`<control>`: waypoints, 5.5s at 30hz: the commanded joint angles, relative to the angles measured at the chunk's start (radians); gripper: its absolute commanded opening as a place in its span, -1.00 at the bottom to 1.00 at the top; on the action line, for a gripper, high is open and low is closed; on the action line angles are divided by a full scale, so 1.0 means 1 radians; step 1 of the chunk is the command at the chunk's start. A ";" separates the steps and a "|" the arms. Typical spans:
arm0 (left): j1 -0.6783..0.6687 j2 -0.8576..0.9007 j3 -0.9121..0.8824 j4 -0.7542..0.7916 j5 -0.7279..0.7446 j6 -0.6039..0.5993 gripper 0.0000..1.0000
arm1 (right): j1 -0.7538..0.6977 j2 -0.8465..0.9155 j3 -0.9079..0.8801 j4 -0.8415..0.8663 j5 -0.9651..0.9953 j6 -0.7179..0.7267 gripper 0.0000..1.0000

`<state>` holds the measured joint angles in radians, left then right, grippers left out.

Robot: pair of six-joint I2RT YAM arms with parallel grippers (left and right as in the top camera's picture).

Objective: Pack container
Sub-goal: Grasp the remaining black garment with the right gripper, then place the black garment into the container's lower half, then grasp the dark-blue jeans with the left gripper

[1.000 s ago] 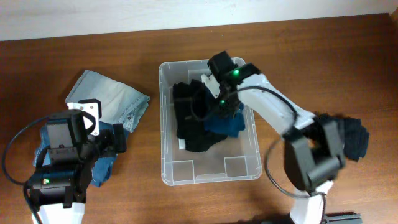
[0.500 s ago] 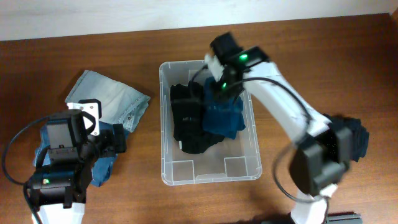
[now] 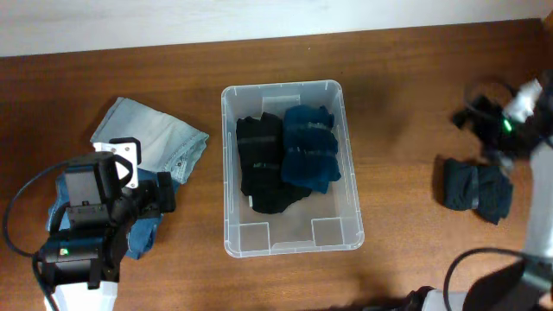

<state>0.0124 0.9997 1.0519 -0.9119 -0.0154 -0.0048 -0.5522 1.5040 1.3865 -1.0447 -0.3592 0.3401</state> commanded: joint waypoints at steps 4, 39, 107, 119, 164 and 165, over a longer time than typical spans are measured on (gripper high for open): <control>0.002 0.001 0.019 0.002 -0.006 -0.010 0.99 | -0.270 -0.182 -0.435 0.121 -0.151 -0.018 0.97; 0.002 0.001 0.019 0.001 -0.006 -0.010 0.99 | -0.389 0.080 -0.626 0.745 -0.462 0.075 -0.92; 0.002 0.001 0.019 0.002 -0.007 -0.010 0.99 | 0.778 0.010 0.174 0.008 0.040 -0.520 0.97; 0.004 0.001 0.019 0.001 -0.011 -0.056 0.99 | 0.414 0.054 0.174 -0.118 -0.015 -0.462 0.97; 0.766 0.459 0.027 -0.020 0.340 -0.233 0.99 | 0.412 0.054 0.174 -0.118 0.001 -0.454 0.97; 0.773 0.491 0.027 -0.019 0.347 -0.233 0.99 | 0.412 0.054 0.174 -0.118 0.001 -0.454 0.97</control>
<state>0.7528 1.4014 1.0718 -0.9375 0.2653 -0.2474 -0.1314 1.5551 1.5536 -1.1633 -0.3573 -0.1196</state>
